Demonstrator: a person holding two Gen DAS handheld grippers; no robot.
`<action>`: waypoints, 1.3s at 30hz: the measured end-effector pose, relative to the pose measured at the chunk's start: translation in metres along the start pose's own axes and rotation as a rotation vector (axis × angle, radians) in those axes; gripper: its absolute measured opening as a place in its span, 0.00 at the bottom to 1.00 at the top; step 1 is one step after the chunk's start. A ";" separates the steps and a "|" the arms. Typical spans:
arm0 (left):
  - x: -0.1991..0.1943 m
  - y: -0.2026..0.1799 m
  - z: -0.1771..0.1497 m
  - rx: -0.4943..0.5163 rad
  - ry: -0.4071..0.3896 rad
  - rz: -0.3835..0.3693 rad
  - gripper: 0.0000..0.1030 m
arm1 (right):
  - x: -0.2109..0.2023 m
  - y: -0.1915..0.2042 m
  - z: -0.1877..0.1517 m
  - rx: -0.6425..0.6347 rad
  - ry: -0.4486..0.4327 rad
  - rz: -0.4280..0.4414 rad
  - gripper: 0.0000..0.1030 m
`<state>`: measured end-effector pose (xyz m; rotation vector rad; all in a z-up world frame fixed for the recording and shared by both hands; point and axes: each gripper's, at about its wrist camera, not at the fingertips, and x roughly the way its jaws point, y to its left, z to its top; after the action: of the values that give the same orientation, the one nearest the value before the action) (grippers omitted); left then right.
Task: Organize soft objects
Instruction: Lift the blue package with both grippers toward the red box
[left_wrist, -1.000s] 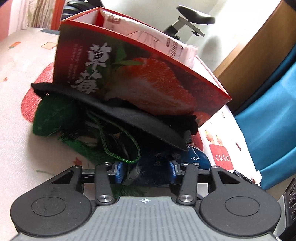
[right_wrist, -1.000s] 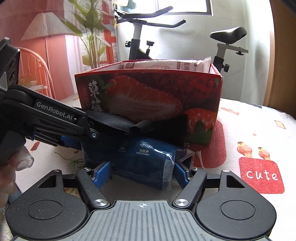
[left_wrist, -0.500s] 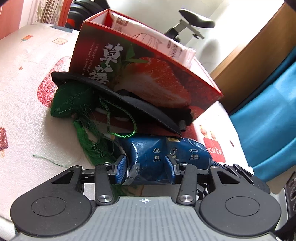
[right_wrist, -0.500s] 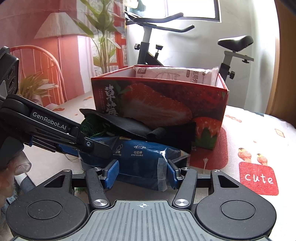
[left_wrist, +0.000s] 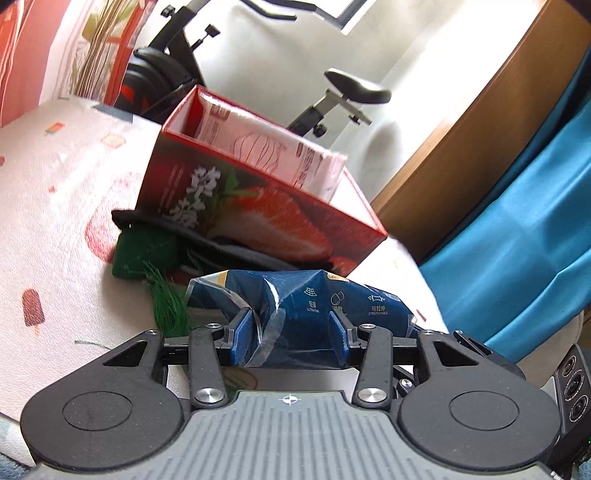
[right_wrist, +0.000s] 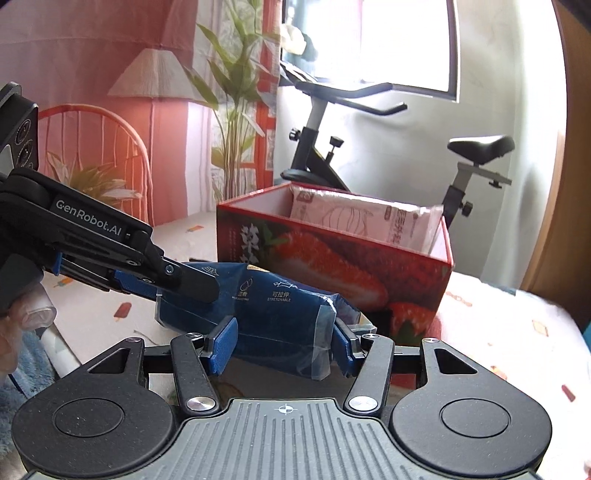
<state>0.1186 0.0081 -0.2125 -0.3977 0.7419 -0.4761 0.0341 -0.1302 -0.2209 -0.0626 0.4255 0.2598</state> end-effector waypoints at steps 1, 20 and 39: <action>-0.004 -0.001 0.001 0.003 -0.008 -0.005 0.45 | -0.002 0.001 0.003 -0.004 -0.006 -0.001 0.49; -0.044 -0.015 0.057 0.006 -0.132 -0.103 0.45 | -0.023 -0.002 0.085 -0.082 -0.133 0.009 0.49; 0.013 -0.023 0.167 0.065 -0.188 -0.062 0.45 | 0.064 -0.063 0.172 -0.010 -0.193 0.000 0.47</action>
<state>0.2403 0.0113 -0.0955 -0.3996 0.5320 -0.5127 0.1751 -0.1562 -0.0910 -0.0466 0.2321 0.2658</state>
